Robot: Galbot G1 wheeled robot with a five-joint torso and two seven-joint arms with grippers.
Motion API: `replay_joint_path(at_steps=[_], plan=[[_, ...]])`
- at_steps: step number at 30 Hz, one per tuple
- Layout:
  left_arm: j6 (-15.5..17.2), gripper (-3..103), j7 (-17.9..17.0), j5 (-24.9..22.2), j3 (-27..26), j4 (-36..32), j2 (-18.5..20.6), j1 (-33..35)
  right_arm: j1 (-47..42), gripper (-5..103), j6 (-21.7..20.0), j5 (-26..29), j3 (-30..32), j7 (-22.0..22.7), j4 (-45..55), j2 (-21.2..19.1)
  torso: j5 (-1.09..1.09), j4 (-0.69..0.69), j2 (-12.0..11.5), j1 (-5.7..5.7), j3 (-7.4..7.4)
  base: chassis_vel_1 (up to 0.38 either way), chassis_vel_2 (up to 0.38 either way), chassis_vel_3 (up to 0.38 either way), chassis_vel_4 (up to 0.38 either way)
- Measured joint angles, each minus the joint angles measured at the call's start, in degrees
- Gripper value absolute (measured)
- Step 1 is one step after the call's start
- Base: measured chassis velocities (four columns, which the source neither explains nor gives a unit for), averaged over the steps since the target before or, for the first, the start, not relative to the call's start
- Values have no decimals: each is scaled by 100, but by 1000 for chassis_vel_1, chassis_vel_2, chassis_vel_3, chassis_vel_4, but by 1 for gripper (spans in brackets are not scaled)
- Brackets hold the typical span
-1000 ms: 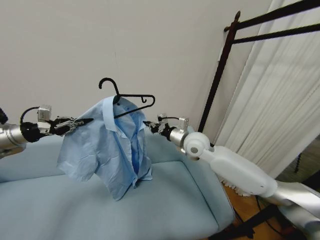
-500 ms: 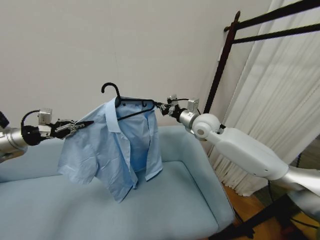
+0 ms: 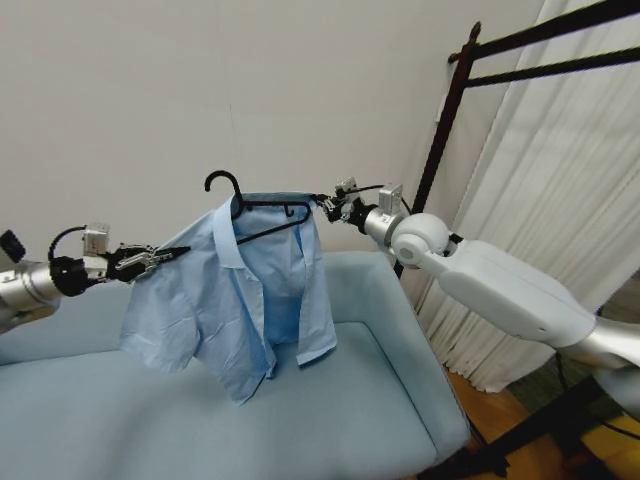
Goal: Pick up the clothes from the sofa and hang them on the clothes hanger.
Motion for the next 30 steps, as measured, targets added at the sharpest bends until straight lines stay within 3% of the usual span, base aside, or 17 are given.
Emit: replay_joint_path(at_steps=[5,10,22,30], plan=[[7,2,-357,47,33,-85,-14,-19,195,0,4,-50,-110,-78,3,-52,0,0,0,0,0,0,0,0,0],[10,2,-992,69,106,-195,-22,-77,257,0,4,-142,-143,-94,-2,-1,0,0,0,0,0,0,0,0,0],[75,2,-1001,211,76,-184,121,-91,387,0,4,-556,-155,-156,-102,77,0,1,0,0,0,0,0,0,0],[112,2,-1035,263,121,-150,170,-91,766,0,-19,-837,-171,-512,-249,78,0,0,0,0,0,0,0,0,0]])
